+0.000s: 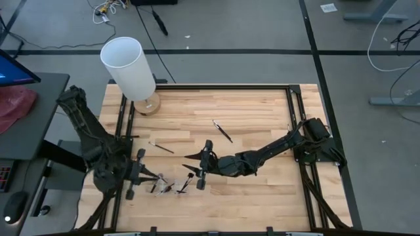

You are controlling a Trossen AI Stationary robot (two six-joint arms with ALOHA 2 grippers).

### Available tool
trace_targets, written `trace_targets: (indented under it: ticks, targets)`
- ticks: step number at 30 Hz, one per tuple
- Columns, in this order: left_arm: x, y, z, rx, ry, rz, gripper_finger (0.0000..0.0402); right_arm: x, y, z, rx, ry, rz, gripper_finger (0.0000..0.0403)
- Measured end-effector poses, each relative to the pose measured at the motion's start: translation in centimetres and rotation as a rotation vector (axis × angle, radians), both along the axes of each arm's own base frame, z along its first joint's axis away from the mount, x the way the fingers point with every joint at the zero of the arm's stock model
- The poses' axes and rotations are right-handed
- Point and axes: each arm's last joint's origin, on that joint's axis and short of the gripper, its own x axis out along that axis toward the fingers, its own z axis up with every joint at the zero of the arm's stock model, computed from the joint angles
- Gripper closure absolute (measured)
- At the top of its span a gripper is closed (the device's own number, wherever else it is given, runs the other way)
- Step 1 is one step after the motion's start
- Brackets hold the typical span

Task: Put items in baskets/containers
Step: Put the eyeshadow brush into the transparent organizer

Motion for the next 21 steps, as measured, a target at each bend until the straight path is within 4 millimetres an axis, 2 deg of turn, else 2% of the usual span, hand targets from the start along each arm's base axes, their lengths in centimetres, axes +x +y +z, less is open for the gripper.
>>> trace_targets:
  ticks: [3,8,12,21]
  targets:
    - [-0.1,0.0,-2.2,-0.066,-0.027,0.060,0.0369,0.0,0.0,0.0,0.005,0.001,-0.001,0.0261]
    - [0.0,-0.1,-4.4,-0.165,-0.099,0.055,0.0380,0.0,0.0,0.0,0.008,-0.004,-0.002,0.0268]
    - [0.0,0.3,-5.8,-0.175,-0.087,0.078,0.0379,0.0,0.0,0.1,0.011,-0.013,-0.002,0.0271]
    - [0.2,0.6,-6.4,-0.194,-0.082,0.105,0.0321,0.0,0.0,0.2,0.014,-0.020,-0.002,0.0273]
